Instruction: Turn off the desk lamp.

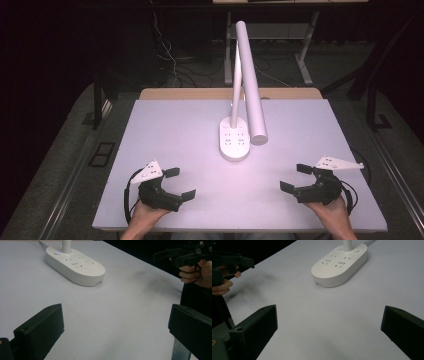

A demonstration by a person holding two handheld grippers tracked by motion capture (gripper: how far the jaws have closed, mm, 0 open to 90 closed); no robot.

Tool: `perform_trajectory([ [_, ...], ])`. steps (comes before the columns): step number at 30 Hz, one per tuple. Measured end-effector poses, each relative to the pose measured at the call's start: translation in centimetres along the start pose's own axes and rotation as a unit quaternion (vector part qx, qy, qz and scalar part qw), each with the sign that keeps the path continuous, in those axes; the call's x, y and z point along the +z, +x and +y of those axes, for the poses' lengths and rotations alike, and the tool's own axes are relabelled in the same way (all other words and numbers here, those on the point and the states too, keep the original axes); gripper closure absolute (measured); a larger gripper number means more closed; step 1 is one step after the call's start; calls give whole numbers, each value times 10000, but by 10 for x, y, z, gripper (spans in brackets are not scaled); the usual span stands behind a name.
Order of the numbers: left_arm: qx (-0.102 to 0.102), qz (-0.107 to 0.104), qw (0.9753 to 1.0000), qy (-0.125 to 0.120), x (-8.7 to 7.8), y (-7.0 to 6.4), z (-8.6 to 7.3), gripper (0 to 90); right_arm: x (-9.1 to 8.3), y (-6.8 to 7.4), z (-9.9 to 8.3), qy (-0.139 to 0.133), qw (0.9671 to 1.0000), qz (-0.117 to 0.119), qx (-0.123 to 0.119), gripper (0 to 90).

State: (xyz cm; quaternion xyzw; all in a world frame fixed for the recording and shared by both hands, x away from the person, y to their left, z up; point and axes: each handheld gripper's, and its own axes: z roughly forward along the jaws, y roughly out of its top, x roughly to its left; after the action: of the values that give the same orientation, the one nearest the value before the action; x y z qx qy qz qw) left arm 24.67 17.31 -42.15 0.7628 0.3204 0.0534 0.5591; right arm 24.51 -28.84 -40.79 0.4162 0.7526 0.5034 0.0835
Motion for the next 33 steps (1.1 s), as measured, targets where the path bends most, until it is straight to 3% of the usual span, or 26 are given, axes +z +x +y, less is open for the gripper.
perform_trajectory([
  [17, 69, 47, 10000, 23, -2, -1, 0, 0, 0, -2, -1, 96, 9999, -52, 108, 7],
  [33, 2, 115, 9999, 6, -4, 1, -1, 0, -6, -5, 5, 184, 9997, -26, 166, 7],
])
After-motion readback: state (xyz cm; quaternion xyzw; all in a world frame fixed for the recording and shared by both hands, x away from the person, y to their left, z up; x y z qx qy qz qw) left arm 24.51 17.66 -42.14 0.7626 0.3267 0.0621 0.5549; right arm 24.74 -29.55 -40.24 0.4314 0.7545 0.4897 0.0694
